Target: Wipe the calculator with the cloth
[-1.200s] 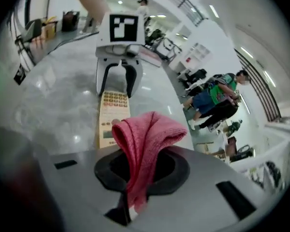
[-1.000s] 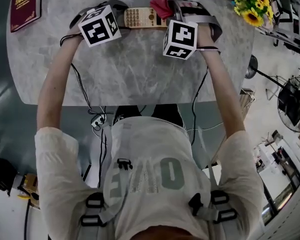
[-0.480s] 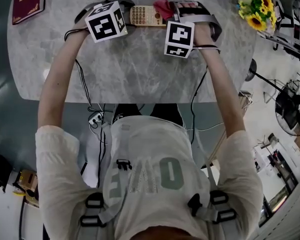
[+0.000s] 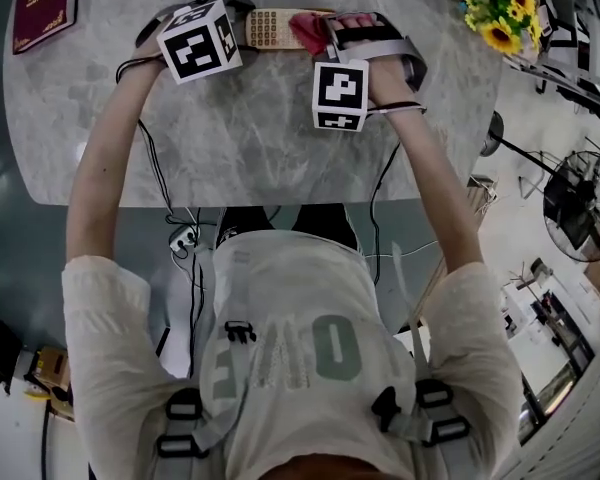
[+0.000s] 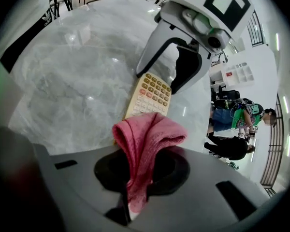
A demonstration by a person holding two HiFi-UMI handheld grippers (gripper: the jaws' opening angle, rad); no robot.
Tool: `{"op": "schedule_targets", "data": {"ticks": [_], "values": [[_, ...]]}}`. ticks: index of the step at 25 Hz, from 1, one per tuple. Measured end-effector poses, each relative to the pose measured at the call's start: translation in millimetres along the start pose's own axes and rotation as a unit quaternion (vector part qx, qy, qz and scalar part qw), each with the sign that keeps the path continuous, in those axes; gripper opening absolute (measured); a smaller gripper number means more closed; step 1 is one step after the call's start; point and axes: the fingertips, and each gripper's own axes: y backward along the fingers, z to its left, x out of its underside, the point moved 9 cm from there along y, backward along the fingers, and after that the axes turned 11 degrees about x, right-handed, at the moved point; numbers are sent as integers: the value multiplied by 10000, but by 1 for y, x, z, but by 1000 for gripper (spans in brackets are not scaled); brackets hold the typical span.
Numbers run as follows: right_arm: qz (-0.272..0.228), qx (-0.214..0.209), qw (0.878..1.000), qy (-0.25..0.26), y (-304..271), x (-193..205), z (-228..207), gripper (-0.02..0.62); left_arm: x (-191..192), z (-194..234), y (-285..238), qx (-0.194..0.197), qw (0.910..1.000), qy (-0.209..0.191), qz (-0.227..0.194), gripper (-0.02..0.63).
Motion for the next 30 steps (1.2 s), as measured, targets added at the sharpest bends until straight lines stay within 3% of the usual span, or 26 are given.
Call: {"op": "schedule_targets", "data": {"ticks": [17, 23, 30], "values": [[-78, -52, 9996, -256, 26, -7, 27, 54, -3, 0, 1, 10, 10000, 21, -42, 336], [-147, 138, 9983, -546, 18, -3, -7, 54, -3, 0, 1, 29, 10000, 26, -49, 336], [73, 236, 9996, 133, -17, -10, -37, 54, -3, 0, 1, 42, 10000, 41, -75, 336]]}}
